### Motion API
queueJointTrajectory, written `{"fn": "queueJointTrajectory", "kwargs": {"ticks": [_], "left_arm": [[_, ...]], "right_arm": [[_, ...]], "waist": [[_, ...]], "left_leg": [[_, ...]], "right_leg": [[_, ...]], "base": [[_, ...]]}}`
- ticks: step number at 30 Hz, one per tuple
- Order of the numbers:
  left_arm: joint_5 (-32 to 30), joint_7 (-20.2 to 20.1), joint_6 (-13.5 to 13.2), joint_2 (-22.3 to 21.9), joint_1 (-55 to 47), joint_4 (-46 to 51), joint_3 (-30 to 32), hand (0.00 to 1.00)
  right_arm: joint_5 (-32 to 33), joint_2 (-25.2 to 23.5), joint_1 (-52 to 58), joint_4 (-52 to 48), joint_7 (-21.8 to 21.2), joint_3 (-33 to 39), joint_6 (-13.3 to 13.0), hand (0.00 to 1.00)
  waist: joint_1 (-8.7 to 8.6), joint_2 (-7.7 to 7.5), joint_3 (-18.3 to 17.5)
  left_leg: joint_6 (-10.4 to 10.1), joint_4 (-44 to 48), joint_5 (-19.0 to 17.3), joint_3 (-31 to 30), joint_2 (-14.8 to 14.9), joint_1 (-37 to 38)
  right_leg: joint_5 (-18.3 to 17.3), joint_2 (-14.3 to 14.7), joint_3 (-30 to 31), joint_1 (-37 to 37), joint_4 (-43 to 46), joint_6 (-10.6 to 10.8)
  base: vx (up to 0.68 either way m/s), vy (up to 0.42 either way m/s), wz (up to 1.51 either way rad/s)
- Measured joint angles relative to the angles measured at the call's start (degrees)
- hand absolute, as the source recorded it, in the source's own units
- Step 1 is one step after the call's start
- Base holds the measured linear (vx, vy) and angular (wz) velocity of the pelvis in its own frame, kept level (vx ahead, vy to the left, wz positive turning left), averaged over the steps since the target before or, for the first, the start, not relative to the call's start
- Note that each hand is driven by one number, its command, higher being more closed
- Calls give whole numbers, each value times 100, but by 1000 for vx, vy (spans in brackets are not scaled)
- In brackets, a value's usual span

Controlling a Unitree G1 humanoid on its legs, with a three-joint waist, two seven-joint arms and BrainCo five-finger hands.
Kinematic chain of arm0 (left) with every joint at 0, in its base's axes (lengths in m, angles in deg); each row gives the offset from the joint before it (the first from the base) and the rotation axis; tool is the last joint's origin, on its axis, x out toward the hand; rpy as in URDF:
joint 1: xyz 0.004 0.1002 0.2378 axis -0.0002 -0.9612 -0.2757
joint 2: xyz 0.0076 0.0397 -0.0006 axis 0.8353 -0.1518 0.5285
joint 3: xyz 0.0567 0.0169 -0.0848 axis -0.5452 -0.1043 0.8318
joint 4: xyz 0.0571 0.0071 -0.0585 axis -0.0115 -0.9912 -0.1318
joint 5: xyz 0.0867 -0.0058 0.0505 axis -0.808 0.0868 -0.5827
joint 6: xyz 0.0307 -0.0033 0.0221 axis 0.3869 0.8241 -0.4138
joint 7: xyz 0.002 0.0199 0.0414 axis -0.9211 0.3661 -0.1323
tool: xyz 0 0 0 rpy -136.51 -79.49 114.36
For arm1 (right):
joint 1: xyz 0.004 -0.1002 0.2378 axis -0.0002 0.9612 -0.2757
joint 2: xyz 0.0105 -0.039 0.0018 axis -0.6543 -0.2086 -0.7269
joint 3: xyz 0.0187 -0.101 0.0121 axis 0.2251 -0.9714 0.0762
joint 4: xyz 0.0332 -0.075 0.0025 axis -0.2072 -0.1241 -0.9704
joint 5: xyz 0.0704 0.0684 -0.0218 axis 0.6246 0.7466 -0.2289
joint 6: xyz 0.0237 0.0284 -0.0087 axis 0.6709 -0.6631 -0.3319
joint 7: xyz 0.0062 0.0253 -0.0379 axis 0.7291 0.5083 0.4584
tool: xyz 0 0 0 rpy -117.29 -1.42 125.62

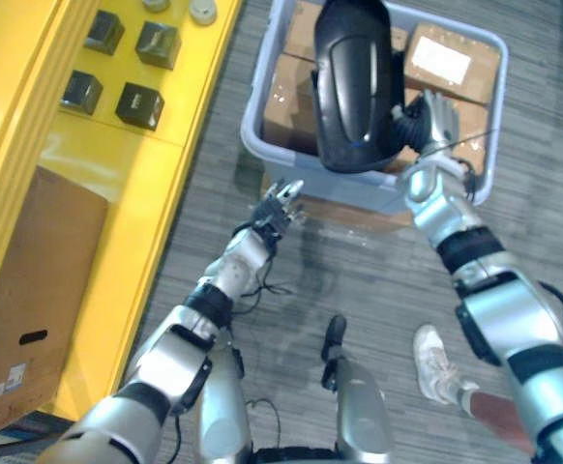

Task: Walk over and take plastic housings, then place them on the shelf

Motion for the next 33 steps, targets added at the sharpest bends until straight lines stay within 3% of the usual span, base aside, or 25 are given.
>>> {"fn": "queueJointTrajectory", "kwargs": {"ticks": [6, 13, 19, 20, 25, 33], "left_arm": [[-109, 158, -20, -31, 238, 1, -1, 0], [-262, 226, -175, -42, 277, 0, -6, 0], [-312, 229, -183, -37, 189, -70, -27, 0], [-324, 229, -191, -35, 151, -70, -32, 100], [-542, 238, -216, 8, 8, -70, -87, 100], [-770, 223, -627, 62, -78, -70, -201, 100]], "right_arm": [[-281, -104, 103, -41, -14, -133, -394, 100], [-795, -295, 457, -467, -88, -281, -915, 100], [-1025, -315, 752, -689, -126, -330, -1097, 100], [-1068, -301, 850, -746, -126, -329, -1110, 100], [-1087, -221, 1202, -1167, -130, -324, -1216, 100], [-1073, -223, 1853, -2007, -2, -99, -1415, 100]], "waist": [[-12, -13, 6], [-122, -234, 3], [-142, -297, -27], [-143, -316, -38], [-158, -352, -60], [-175, -533, -127]], "left_leg": [[-1, 4, 5, 27, 3, 1], [-1, 4, 4, 47, 7, 28], [-3, -54, 3, 123, 13, 204], [-3, -83, 2, 141, 12, 234], [-7, -125, 5, 169, 12, 288], [-26, -272, 16, 211, 4, 557]], "right_leg": [[3, 4, 48, -21, 5, -3], [5, 5, 68, -10, 4, -5], [14, 6, 92, 119, -55, -16], [16, 6, 93, 138, -74, -17], [26, 10, 97, 178, -119, -22], [29, 24, 113, 413, -233, -23]], "base": [[0, -2, -2], [0, 0, 0], [-1, -2, -3], [7, 0, -3], [5, 0, -1], [20, 1, -1]]}}
